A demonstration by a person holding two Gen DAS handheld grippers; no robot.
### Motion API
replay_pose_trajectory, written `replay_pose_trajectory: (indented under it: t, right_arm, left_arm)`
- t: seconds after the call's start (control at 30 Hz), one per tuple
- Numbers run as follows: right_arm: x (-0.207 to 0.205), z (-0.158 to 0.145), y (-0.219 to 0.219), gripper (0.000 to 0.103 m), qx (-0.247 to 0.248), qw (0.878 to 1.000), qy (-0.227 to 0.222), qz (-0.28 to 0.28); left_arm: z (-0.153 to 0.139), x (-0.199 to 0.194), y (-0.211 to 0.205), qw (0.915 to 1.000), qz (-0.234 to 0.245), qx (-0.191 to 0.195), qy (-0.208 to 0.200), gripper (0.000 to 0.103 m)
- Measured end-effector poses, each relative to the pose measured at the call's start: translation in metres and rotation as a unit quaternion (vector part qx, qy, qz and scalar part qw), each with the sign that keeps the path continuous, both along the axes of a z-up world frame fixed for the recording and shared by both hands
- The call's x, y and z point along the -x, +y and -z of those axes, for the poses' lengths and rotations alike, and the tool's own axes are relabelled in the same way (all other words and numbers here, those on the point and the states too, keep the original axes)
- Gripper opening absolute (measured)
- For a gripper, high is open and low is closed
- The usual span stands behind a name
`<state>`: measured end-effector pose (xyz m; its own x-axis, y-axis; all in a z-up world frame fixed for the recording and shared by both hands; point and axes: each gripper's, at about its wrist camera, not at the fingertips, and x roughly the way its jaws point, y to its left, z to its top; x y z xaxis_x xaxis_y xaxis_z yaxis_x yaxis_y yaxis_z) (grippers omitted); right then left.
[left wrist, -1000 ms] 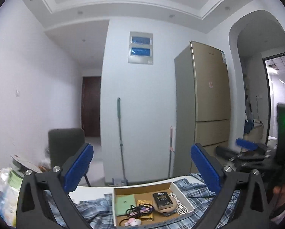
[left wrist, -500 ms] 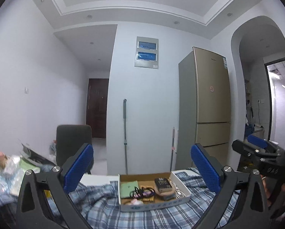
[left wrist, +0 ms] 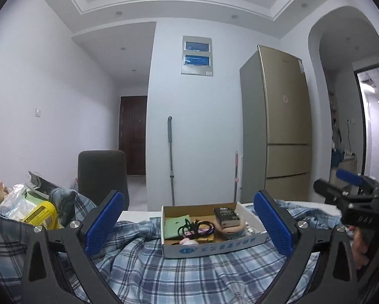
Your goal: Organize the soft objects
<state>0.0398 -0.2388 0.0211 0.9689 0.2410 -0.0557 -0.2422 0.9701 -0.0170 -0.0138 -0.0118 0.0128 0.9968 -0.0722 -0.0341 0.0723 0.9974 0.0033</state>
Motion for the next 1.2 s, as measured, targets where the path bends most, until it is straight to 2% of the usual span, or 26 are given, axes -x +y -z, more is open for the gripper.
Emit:
replay_pose_trajectory:
  t: [0.37,1.2]
  right_arm:
    - [0.005,0.004,0.004,0.103,0.009,1.0,-0.006,-0.015]
    - [0.002,0.0,0.0,0.103,0.003,1.0,0.003,-0.014]
  left_arm:
    - [0.012,-0.009,-0.004,0.9997,0.004,-0.012,0.022,0.103]
    - [0.017,-0.014,0.001,0.9996,0.003,-0.006,0.029,0.103]
